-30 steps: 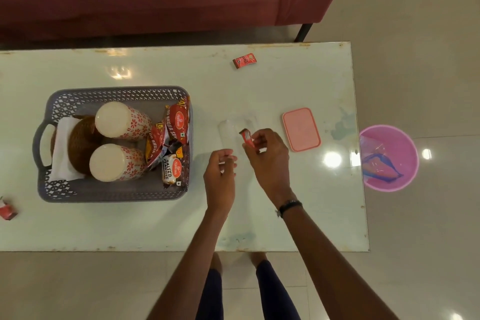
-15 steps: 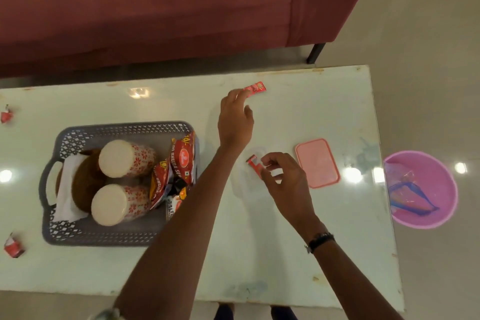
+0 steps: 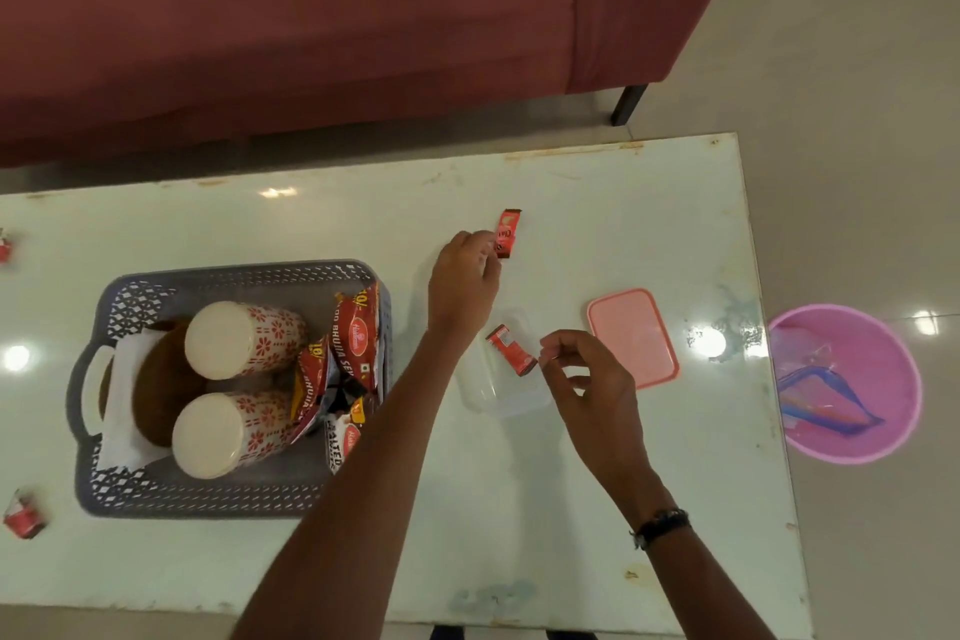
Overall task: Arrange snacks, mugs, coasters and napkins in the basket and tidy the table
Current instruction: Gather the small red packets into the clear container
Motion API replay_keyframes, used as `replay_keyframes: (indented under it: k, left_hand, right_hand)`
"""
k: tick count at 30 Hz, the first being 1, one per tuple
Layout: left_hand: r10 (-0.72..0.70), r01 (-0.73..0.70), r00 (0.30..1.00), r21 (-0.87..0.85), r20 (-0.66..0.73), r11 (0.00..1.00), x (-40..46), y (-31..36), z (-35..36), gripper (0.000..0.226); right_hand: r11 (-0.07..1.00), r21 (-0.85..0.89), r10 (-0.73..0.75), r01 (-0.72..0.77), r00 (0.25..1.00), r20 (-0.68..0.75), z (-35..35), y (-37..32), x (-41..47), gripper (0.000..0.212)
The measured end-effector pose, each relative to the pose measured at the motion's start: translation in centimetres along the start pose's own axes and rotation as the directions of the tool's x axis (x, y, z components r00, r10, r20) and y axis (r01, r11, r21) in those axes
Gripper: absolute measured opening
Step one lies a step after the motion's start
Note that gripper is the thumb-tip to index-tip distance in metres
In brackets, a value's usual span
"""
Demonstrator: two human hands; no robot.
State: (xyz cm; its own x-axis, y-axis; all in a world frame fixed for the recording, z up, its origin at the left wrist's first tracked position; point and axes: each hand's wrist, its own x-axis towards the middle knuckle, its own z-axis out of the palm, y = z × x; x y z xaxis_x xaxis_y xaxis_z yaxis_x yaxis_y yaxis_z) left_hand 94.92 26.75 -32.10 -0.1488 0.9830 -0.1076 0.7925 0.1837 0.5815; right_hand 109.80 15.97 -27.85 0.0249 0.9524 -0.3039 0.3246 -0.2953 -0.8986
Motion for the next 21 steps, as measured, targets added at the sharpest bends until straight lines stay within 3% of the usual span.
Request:
replay_keyframes:
  k: [3, 5, 7, 9, 13, 17, 21]
  left_hand:
    - [-0.105, 0.106, 0.994, 0.054, -0.005, 0.993, 0.6, 0.5, 0.6, 0.038]
    - [-0.104, 0.104, 0.995, 0.152, -0.006, 0.983, 1.6, 1.1, 1.1, 0.045]
    - [-0.093, 0.085, 0.995, 0.202, 0.029, 0.976, 2.2, 1.6, 1.3, 0.037]
    - [-0.144, 0.139, 0.989, 0.119, 0.036, 0.983, 2.2, 2.3, 0.5, 0.027]
    - [-0.229, 0.22, 0.97, -0.103, -0.081, 0.97, -2.5, 3.4, -3.2, 0.024]
    - [-0.331, 0.344, 0.932, -0.077, 0.147, 0.936, -9.1, 3.0, -4.3, 0.034]
    - [-0.323, 0.332, 0.942, -0.115, 0.087, 0.936, -11.6, 2.1, -5.5, 0.035]
  right_hand:
    - [1.0, -0.026, -0.004, 0.005, 1.0, 0.019, 0.2, 0.2, 0.1, 0.013]
    - [1.0, -0.031, -0.006, 0.007, 1.0, 0.024, 0.3, 0.5, 0.1, 0.013]
    - [1.0, -0.028, -0.012, 0.012, 1.0, 0.02, 0.4, 0.6, 0.1, 0.012]
    - [1.0, -0.022, -0.012, 0.013, 1.0, 0.014, 0.5, 0.5, -0.1, 0.012]
    - [1.0, 0.004, -0.003, 0.003, 1.0, 0.003, 0.6, -0.2, -0.6, 0.011]
    - [1.0, -0.003, 0.01, -0.01, 1.0, 0.009, 0.9, -0.9, -0.9, 0.015]
    - [0.998, -0.067, 0.006, -0.004, 1.0, 0.029, 1.1, -2.2, -1.5, 0.017]
